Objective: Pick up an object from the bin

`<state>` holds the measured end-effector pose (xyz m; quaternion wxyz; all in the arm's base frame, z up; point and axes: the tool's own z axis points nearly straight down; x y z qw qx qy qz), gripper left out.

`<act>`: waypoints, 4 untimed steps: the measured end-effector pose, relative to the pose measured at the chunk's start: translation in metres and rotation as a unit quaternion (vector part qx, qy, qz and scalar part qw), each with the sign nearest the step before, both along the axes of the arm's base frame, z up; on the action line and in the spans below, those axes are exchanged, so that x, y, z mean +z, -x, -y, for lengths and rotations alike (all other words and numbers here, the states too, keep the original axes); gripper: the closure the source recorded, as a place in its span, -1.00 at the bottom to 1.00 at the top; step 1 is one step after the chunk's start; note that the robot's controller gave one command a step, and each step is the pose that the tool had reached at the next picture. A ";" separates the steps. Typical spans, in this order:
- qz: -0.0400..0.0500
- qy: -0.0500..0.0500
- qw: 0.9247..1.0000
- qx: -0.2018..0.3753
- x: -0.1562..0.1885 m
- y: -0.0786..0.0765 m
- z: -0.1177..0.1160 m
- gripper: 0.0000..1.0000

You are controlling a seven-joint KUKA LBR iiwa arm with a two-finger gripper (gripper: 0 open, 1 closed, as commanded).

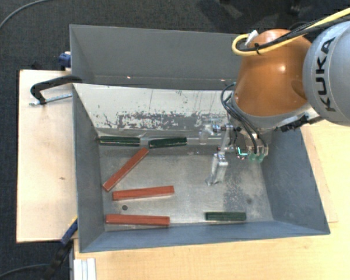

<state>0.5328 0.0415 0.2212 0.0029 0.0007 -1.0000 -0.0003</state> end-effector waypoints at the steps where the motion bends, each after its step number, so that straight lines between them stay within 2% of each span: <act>1: -0.002 0.000 1.000 -0.011 -0.123 0.044 -0.065 -1.00; 2: 0.006 -0.001 0.998 0.062 -0.151 -0.021 -0.071 -1.00; 3: 0.005 -0.001 0.998 0.062 -0.150 -0.021 -0.071 1.00; 4: 0.011 -0.001 0.998 0.055 -0.003 -0.051 -0.070 1.00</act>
Offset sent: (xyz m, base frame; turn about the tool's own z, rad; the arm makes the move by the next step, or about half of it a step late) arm -0.0410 0.0615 -0.1190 0.0274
